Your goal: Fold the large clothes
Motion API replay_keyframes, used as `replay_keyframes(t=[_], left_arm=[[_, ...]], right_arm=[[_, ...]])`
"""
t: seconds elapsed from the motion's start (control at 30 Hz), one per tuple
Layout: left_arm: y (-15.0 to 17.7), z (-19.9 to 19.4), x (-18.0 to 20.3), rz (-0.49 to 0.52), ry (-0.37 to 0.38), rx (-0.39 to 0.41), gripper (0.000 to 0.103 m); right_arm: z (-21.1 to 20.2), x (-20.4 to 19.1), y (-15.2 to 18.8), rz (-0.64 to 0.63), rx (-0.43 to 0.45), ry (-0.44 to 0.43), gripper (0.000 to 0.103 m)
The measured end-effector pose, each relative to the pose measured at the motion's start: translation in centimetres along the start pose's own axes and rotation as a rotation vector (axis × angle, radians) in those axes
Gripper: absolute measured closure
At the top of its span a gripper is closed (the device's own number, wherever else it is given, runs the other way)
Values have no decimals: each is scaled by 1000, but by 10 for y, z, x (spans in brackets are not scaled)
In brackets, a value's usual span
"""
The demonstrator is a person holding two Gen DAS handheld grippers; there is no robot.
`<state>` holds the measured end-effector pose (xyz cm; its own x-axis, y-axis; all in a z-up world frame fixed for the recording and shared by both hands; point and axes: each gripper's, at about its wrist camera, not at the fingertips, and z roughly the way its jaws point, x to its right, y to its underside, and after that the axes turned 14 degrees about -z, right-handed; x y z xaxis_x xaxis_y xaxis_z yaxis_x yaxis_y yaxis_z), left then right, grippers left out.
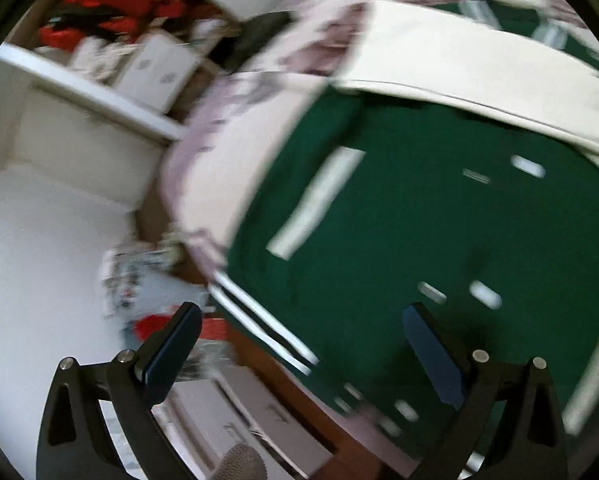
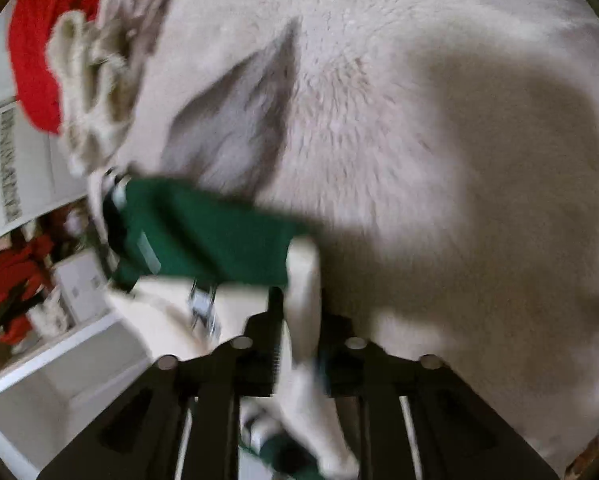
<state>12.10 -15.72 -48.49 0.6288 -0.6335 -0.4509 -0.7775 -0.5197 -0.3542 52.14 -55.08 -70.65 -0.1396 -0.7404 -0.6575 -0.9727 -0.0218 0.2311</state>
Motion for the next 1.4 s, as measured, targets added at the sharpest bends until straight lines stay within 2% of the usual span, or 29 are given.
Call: replay_keyframes(t=[0.07,0.1,0.2,0.3,0.4,0.43,0.5,0.57,0.63,0.67,0.73,0.77,0.8,0.83,0.87,0.9,1.0,1.17,1.27,1.4], left_arm=[[34,-18,18,78,80,-40,0],[50,-24,27,111,109,-59,0],[107,-37,60,220,191,-139,0],[158,-46,99,298,253,-177,0],[188,-56,134,364,283,-143,0],[194,-57,142,385,285,-129,0],[204,-55,162,427,257,-102,0],[204,-44,168,437,215,-92,1],[201,-34,170,416,163,-77,14],[196,-28,167,395,144,-78,23],[191,-19,161,355,164,-94,26],[189,-19,159,342,176,-83,37],[189,-21,159,340,193,-73,55],[190,-24,162,343,203,-67,62],[191,-28,163,346,204,-54,76],[193,-33,164,346,201,-37,82],[191,-41,161,309,166,-1,84],[194,-51,161,279,116,45,85],[197,-50,160,277,35,119,85],[193,-48,162,228,11,75,85]], right_arm=[[-21,4,22,-34,-13,3,41],[-31,8,38,-48,-29,21,39],[-55,29,85,-71,-65,101,39],[-72,51,130,-95,-76,202,39],[-78,74,161,-86,-87,225,39],[-75,76,162,-75,-90,219,39],[-75,90,174,-45,-100,199,39],[-74,96,176,-21,-91,180,39],[-67,92,171,-30,-79,144,39],[-65,87,167,-50,-69,113,39],[-53,70,151,-96,-48,45,34],[-46,62,142,-122,-32,-5,24],[-42,57,136,-138,-20,-51,15],[-36,52,129,-146,-7,-99,14],[-27,44,120,-149,3,-150,13],[-14,37,110,-160,0,-201,11],[23,20,87,-204,-23,-264,10],[77,-6,76,-279,-96,-310,8],[94,-18,75,-305,-102,-308,4],[107,-32,74,-303,-92,-292,4]])
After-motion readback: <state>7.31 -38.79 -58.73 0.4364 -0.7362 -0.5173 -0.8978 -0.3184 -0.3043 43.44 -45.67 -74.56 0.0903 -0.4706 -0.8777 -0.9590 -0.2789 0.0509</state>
